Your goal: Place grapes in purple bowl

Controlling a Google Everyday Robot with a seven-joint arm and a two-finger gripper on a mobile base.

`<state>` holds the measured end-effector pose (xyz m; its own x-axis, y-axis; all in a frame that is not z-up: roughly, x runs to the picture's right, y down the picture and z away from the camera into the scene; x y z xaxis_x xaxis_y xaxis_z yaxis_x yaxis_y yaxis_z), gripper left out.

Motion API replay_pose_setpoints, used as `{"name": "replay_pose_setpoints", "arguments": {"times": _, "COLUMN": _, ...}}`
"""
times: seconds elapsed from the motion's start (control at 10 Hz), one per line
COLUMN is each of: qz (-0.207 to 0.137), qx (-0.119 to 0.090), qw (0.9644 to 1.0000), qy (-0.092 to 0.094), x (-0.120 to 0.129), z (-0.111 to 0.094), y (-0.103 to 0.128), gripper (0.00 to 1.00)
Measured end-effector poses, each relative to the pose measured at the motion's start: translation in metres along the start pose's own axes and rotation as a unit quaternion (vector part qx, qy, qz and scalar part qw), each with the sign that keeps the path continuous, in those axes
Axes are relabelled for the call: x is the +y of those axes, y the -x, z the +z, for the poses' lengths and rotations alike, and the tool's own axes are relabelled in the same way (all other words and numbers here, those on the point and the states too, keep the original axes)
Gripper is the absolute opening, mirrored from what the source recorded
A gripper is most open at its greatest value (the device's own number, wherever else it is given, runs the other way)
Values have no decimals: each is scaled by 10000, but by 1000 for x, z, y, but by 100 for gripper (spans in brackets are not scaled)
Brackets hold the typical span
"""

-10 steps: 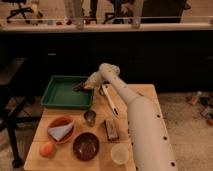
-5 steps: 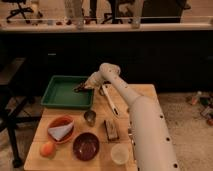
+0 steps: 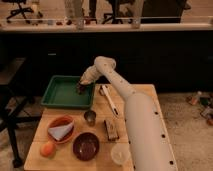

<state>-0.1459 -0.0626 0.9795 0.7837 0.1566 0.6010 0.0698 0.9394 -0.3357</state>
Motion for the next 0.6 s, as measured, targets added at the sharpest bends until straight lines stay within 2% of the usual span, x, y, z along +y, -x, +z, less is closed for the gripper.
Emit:
{"name": "replay_pose_setpoints", "arguments": {"times": 0.3, "qz": -188, "qx": -15, "qw": 9998, "qy": -31, "x": -6, "z": -5, "y": 15, "gripper": 0}}
{"name": "replay_pose_setpoints", "arguments": {"times": 0.6, "qz": -403, "qx": -44, "qw": 9990, "qy": -183, "x": -15, "z": -28, "y": 34, "gripper": 0}}
